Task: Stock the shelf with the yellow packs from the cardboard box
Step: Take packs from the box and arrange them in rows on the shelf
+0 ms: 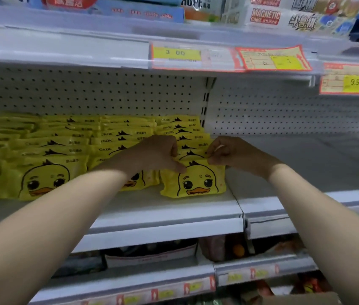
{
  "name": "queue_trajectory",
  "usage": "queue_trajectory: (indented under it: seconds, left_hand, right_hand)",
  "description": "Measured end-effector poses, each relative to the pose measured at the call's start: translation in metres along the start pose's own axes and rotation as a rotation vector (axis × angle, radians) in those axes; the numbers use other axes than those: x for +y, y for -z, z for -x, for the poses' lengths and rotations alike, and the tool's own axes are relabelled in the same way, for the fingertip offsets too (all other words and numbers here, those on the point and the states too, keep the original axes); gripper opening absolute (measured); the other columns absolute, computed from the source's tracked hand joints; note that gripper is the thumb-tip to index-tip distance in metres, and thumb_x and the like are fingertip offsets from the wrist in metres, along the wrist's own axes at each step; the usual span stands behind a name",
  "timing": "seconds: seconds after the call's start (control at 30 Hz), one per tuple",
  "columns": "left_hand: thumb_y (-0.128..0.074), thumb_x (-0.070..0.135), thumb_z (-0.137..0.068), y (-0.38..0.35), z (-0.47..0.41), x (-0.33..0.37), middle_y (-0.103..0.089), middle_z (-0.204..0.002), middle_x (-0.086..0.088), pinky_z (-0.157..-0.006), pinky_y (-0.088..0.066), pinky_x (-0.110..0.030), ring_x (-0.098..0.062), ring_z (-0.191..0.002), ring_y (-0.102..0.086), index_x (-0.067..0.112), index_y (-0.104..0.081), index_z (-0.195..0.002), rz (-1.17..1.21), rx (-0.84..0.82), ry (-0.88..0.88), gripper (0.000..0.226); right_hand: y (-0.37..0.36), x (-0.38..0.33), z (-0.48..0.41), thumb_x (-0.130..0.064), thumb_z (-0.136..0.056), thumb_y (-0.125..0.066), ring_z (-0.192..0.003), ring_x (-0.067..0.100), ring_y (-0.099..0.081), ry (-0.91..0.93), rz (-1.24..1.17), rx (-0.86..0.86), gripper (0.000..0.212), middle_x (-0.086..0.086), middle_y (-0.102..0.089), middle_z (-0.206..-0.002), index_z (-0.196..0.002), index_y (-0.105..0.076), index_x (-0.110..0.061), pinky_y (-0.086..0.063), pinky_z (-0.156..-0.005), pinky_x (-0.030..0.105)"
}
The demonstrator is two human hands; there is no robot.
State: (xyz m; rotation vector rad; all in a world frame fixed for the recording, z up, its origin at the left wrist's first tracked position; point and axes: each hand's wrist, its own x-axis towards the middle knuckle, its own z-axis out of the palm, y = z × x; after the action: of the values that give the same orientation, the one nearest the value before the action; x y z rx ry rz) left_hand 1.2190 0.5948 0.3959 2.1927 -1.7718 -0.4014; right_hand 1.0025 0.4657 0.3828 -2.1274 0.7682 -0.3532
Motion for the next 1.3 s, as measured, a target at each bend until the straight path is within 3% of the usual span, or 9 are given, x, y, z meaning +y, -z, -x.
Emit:
queue_trajectory:
  seconds: [0.1,0.23,0.33,0.4,0.7,0.8,1.0,1.17,1.3]
  left_hand:
    - [-0.081,0.059,-0.066,-0.002,-0.003,-0.002,-0.060,-0.091,0.004,-0.073,-0.048,-0.033,-0.016,-0.088,-0.057,0.024,-0.054,-0.099,-0.075,0.034,-0.043,0.055]
    - [-0.077,0.064,-0.066,-0.002,-0.002,-0.002,-0.054,-0.092,0.003,-0.074,-0.043,-0.033,-0.018,-0.094,-0.050,0.023,-0.052,-0.104,-0.181,0.125,-0.119,0.061]
    - [-0.077,0.066,-0.065,0.002,-0.001,-0.005,-0.054,-0.088,0.007,-0.071,-0.039,-0.032,-0.018,-0.096,-0.053,0.026,-0.053,-0.110,-0.112,0.155,-0.165,0.065]
    - [-0.078,0.065,-0.064,0.008,0.003,-0.008,-0.060,-0.101,0.006,-0.075,-0.046,-0.033,-0.018,-0.099,-0.056,0.028,-0.055,-0.114,-0.018,0.153,-0.173,0.066]
    - [-0.073,0.059,-0.076,0.026,0.090,-0.032,-0.056,-0.134,0.000,-0.090,-0.050,-0.033,-0.024,-0.114,-0.056,0.028,-0.053,-0.129,-0.008,0.170,-0.053,0.065]
    - [-0.065,0.064,-0.080,0.027,0.149,-0.051,-0.056,-0.135,-0.003,-0.092,-0.049,-0.036,-0.026,-0.118,-0.055,0.020,-0.051,-0.134,-0.067,0.165,0.032,0.071]
    - [-0.062,0.068,-0.079,0.008,0.291,-0.101,-0.050,-0.132,-0.008,-0.095,-0.048,-0.046,-0.031,-0.120,-0.047,0.020,-0.053,-0.129,-0.131,0.200,0.234,0.070]
    - [-0.060,0.071,-0.079,0.004,0.407,-0.144,-0.050,-0.125,-0.008,-0.088,-0.051,-0.047,-0.032,-0.112,-0.049,0.021,-0.055,-0.120,-0.192,0.205,0.430,0.065]
    - [-0.057,0.070,-0.082,0.008,0.485,-0.177,-0.045,-0.133,-0.010,-0.094,-0.047,-0.051,-0.035,-0.124,-0.042,0.020,-0.049,-0.130,-0.197,0.215,0.561,0.069]
  right_hand:
    - [-0.004,-0.003,0.006,-0.018,-0.086,-0.077,-0.087,0.008,-0.069,-0.028,-0.034,0.082,0.024,0.003,-0.076,-0.098,-0.108,-0.067,-0.017,-0.052,-0.072,0.019]
    - [-0.010,-0.006,0.014,-0.016,-0.084,-0.078,-0.099,0.017,-0.070,-0.071,-0.027,0.298,0.023,0.000,-0.075,-0.103,-0.106,-0.070,-0.018,-0.056,-0.093,0.037]
    - [-0.018,-0.015,0.021,-0.025,-0.082,-0.080,-0.107,0.011,-0.065,-0.117,0.116,0.448,0.027,-0.007,-0.071,-0.112,-0.108,-0.070,-0.024,-0.050,-0.098,0.029]
    - [-0.025,-0.026,0.025,-0.033,-0.082,-0.079,-0.115,0.011,-0.058,-0.142,0.260,0.483,0.036,-0.011,-0.066,-0.123,-0.116,-0.068,-0.031,-0.045,-0.097,0.026]
    - [-0.082,-0.089,0.071,-0.035,-0.084,-0.076,-0.124,0.021,-0.054,-0.129,0.441,0.411,0.054,-0.002,-0.057,-0.139,-0.134,-0.057,-0.032,-0.046,-0.096,0.028]
    - [-0.112,-0.107,0.098,-0.045,-0.084,-0.073,-0.135,0.024,-0.045,-0.105,0.521,0.339,0.060,0.000,-0.053,-0.143,-0.138,-0.053,-0.027,-0.042,-0.107,0.037]
    - [-0.197,-0.150,0.166,-0.054,-0.084,-0.071,-0.138,0.025,-0.041,-0.019,0.554,0.178,0.065,-0.001,-0.049,-0.148,-0.140,-0.051,-0.026,-0.039,-0.110,0.042]
    - [-0.279,-0.189,0.203,-0.052,-0.087,-0.069,-0.136,0.021,-0.044,0.073,0.505,0.045,0.066,-0.002,-0.049,-0.148,-0.142,-0.051,-0.022,-0.039,-0.107,0.035]
    - [-0.336,-0.225,0.214,-0.056,-0.085,-0.069,-0.127,0.020,-0.051,0.156,0.505,-0.023,0.066,-0.002,-0.055,-0.141,-0.140,-0.052,-0.024,-0.046,-0.102,0.036]
